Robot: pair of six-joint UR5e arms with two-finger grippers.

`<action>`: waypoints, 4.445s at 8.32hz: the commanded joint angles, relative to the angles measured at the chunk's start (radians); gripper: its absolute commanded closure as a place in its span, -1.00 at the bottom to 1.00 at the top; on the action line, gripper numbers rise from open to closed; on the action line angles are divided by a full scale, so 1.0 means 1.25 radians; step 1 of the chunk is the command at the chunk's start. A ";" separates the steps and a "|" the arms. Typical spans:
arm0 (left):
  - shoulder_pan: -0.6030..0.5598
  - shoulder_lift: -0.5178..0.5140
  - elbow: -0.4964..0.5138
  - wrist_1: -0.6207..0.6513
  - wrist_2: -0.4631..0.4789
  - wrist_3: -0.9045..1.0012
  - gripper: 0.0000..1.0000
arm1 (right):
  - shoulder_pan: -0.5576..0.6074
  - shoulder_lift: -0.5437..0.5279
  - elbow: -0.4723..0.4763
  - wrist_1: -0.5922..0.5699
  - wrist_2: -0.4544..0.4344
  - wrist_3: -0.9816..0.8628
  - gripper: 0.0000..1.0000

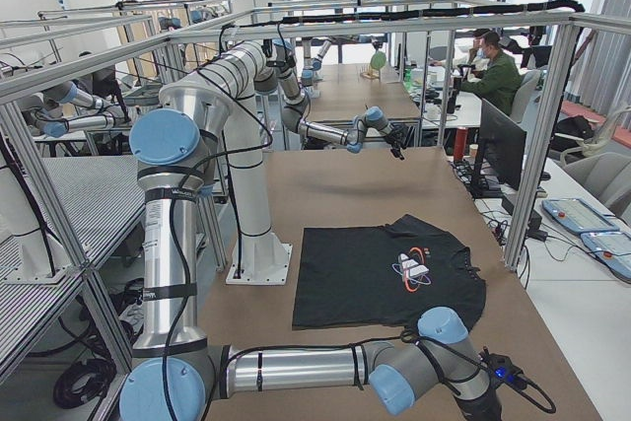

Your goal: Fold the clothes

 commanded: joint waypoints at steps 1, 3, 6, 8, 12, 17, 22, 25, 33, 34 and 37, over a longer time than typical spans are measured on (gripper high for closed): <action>0.109 -0.053 -0.002 -0.045 0.000 -0.209 -0.89 | -0.036 0.031 -0.002 0.066 0.038 0.100 -0.88; 0.192 -0.103 0.011 -0.095 0.006 -0.339 -0.89 | -0.114 0.048 -0.012 0.158 0.037 0.278 -0.88; 0.214 -0.212 0.123 -0.102 0.034 -0.372 -0.89 | -0.224 0.091 -0.014 0.231 0.037 0.496 -0.88; 0.233 -0.254 0.167 -0.104 0.064 -0.377 -0.89 | -0.288 0.104 -0.020 0.258 0.008 0.574 -0.88; 0.243 -0.286 0.198 -0.110 0.091 -0.386 -0.89 | -0.375 0.176 -0.175 0.405 -0.088 0.632 -0.88; 0.244 -0.293 0.199 -0.105 0.092 -0.386 -0.89 | -0.428 0.189 -0.206 0.410 -0.144 0.683 -0.88; 0.243 -0.310 0.223 -0.108 0.092 -0.384 -0.89 | -0.444 0.202 -0.236 0.409 -0.153 0.683 -0.80; 0.243 -0.310 0.221 -0.108 0.092 -0.384 -0.89 | -0.450 0.202 -0.238 0.409 -0.153 0.683 0.50; 0.239 -0.312 0.214 -0.110 0.092 -0.393 -0.89 | -0.400 0.252 -0.146 0.352 -0.022 0.751 1.00; 0.239 -0.310 0.214 -0.109 0.093 -0.393 -0.89 | -0.401 0.283 -0.121 0.297 -0.022 0.761 1.00; 0.240 -0.310 0.221 -0.109 0.094 -0.388 -0.89 | -0.434 0.336 -0.111 0.273 -0.041 0.860 1.00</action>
